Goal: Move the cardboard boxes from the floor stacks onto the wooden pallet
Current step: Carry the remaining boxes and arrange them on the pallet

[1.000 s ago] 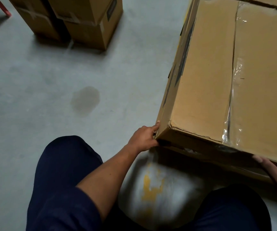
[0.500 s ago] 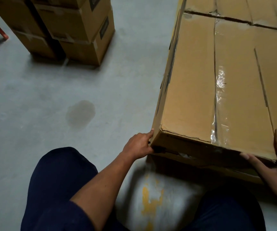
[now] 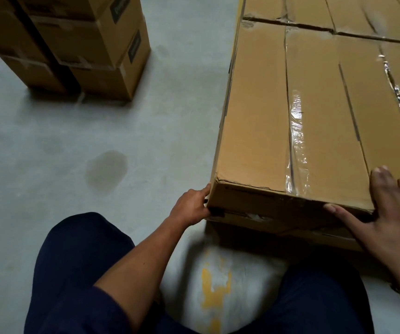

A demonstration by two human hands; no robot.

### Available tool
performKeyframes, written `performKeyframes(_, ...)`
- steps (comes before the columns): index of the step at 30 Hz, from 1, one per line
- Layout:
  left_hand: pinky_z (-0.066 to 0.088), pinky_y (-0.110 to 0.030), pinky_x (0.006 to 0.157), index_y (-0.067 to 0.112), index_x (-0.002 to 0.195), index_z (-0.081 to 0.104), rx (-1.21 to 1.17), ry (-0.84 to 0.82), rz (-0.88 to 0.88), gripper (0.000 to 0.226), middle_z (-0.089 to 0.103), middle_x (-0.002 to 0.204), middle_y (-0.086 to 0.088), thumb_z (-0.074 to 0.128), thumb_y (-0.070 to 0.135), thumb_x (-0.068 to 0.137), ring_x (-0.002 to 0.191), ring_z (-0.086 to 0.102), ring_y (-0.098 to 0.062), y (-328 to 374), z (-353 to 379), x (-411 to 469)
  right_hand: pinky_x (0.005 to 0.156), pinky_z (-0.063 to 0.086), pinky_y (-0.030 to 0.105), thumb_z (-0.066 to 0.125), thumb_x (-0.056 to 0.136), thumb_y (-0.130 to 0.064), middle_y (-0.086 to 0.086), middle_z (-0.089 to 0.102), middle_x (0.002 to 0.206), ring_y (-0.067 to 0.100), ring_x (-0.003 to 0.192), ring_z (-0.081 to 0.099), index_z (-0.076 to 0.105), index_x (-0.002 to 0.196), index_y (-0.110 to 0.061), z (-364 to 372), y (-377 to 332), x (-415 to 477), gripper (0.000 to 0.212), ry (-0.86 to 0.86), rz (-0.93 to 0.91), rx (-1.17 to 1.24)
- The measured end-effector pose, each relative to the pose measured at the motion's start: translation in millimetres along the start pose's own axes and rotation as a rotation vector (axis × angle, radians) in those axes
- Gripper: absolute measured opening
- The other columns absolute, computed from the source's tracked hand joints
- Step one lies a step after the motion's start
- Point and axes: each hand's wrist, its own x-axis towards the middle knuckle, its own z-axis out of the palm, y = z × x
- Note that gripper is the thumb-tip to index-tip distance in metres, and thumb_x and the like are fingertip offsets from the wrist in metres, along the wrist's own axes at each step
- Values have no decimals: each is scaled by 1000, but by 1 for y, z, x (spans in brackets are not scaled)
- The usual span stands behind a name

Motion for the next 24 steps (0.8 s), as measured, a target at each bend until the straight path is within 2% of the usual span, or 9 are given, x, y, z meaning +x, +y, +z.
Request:
performKeyframes(7,57,-36,76,30,133,63,9,30,-4,54,76,108,-9,79,33,82,99,71,-27,2,-2,-1,112,31,68,35,72,-99,4,29,165,35,150,26,25,156,-22,-1,-4,-2,114,43,-6,-29)
performKeyframes(11,54,-38,73,28,126,69,5,54,2,50,76,102,-12,80,45,81,93,69,-32,5,-5,0,112,31,68,34,73,-98,4,30,164,33,150,27,26,156,-22,-3,-9,-4,113,61,6,-40)
performKeyframes(18,54,-36,68,30,123,70,31,73,-3,43,77,96,-8,79,46,83,84,68,-31,8,-6,-1,113,29,65,34,75,-96,0,30,165,30,150,29,27,156,-24,-5,-13,-6,109,91,29,-81)
performKeyframes(24,53,-37,68,32,122,71,12,79,-14,45,76,96,-9,81,48,80,85,67,-33,10,-8,-2,111,32,64,33,75,-97,1,33,163,29,150,29,30,155,-23,-3,-12,-4,109,104,19,-85)
